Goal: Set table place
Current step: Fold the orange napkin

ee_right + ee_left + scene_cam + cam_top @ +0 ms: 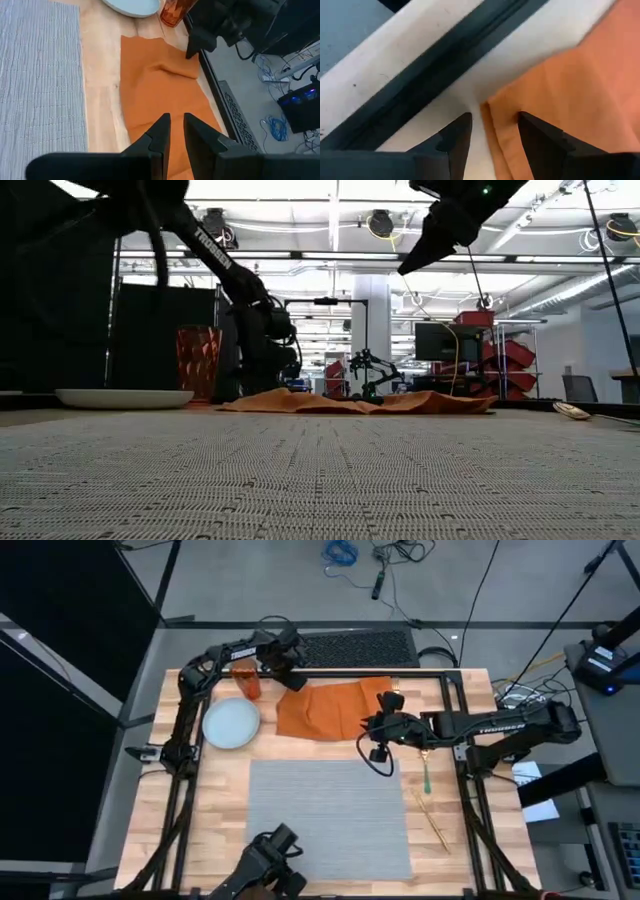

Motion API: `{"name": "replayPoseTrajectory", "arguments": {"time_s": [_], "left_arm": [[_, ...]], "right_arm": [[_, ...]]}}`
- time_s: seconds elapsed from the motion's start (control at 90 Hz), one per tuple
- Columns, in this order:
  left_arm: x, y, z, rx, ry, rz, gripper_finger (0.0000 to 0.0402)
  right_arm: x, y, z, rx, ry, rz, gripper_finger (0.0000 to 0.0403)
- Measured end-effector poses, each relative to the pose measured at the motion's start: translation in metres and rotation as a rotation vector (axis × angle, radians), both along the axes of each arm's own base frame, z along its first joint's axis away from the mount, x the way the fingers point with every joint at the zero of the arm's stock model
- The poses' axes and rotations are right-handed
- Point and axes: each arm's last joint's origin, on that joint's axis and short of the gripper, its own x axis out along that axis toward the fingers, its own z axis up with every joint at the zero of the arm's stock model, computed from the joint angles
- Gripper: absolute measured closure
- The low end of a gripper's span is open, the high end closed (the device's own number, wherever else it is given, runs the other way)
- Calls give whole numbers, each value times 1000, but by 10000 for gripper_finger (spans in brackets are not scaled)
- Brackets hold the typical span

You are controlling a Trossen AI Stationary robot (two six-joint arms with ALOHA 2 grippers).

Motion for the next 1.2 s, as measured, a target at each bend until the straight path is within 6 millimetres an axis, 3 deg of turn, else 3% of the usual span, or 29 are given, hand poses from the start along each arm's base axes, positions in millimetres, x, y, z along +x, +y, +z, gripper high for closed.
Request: {"name": "replayPoseTrajectory", "arguments": {"time_s": [0.256,0.444,0.989,1.1,1.2], "left_arm": [[11,9,12,57,-112,-41,249],[14,6,15,-11,-198,-81,249],[9,0,12,20,-56,-143,251],[8,-1,12,19,-45,-166,272],[8,-5,12,15,-34,-232,317]], "right_arm": [[0,0,-1,-1,8,0,365],[-1,0,-1,-1,11,-2,365],[-1,0,-1,7,7,-7,365],[-1,0,-1,7,8,-7,365],[-1,0,-1,8,8,-9,365]]}}
